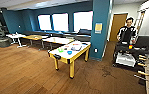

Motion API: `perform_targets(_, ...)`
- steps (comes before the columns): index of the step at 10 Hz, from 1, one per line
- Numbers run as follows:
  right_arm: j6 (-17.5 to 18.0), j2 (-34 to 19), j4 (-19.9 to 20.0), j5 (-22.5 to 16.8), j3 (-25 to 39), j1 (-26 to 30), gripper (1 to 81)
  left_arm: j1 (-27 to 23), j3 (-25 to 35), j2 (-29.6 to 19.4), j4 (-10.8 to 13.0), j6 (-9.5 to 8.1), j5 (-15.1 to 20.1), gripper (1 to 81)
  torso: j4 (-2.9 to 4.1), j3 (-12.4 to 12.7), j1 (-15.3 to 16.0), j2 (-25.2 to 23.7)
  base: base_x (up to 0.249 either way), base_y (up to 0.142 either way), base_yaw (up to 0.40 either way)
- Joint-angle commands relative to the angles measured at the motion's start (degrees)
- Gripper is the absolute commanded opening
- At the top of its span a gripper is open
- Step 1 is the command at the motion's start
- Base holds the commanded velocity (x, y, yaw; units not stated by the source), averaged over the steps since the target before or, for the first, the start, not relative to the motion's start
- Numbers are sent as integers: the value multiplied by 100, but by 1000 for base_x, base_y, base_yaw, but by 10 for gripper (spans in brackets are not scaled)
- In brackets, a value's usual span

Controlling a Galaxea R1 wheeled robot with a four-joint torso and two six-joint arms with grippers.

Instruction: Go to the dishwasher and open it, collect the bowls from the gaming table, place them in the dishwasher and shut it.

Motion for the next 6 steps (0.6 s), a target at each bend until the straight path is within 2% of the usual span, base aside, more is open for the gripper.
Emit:
perform_targets(1, -12, 31, -82, -275, 29, 213, 811, -217, -2, -39, 52, 33, 239, 811, 0, 0, 0, 0, 0, 0, 0)
perform_targets(6, -12, 31, -91, -267, 29, 204, 811, -209, -2, -30, 16, 33, 230, 811, 0, 0, 0, 0, 0, 0, 0)
